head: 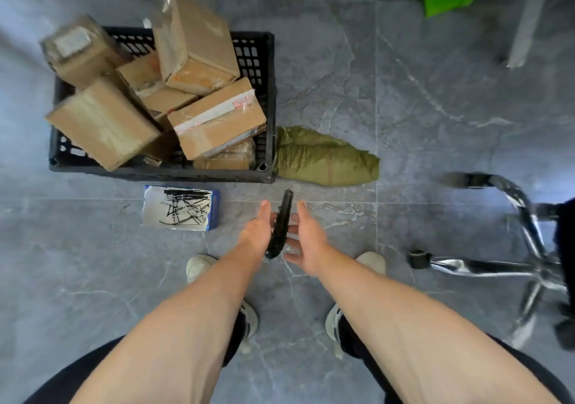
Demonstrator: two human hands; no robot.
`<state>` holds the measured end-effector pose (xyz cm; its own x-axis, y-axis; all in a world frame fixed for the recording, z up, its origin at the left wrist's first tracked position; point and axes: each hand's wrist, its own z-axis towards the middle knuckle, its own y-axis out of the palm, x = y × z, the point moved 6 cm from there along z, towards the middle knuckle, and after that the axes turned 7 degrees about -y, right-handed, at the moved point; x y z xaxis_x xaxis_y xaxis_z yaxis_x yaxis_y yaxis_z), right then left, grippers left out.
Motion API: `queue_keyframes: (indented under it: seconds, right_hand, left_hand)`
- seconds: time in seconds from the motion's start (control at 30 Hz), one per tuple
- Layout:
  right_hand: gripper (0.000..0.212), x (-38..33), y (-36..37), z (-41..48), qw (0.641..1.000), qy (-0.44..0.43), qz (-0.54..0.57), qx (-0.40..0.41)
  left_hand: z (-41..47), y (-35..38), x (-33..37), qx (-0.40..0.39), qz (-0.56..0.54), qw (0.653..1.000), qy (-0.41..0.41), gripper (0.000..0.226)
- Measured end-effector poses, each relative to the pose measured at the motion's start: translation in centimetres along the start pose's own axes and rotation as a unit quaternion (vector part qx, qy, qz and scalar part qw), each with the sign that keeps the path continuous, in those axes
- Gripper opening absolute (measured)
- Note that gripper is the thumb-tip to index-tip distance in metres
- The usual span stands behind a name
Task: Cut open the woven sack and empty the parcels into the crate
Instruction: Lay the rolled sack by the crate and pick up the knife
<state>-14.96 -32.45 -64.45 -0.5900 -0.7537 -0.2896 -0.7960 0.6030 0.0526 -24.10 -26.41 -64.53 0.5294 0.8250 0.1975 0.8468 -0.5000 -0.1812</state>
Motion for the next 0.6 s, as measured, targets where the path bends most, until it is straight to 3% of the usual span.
queue_keyframes:
  seconds: [0.3,0.47,0.6]
  right_hand:
    - [0.067,-6.8,-1.4,-17.0,0.998,-0.044,0.009,0.033]
    - [0.064,-13.5,-1.4,-27.0,0.994,-0.097,0.011,0.046]
    - [0.047,-18.8,0.0,-34.6,0.986,-0.154,0.000,0.070]
  left_hand:
    - [-18.4,-1.1,6.6,-0.036,-0.003,0.999,0.018,0.065]
    - [-28.5,-2.3,11.8,-0.065,-0.008,0.996,0.064,0.063]
    - [-35.6,-4.2,16.5,-0.099,-0.045,0.988,0.109,0.049]
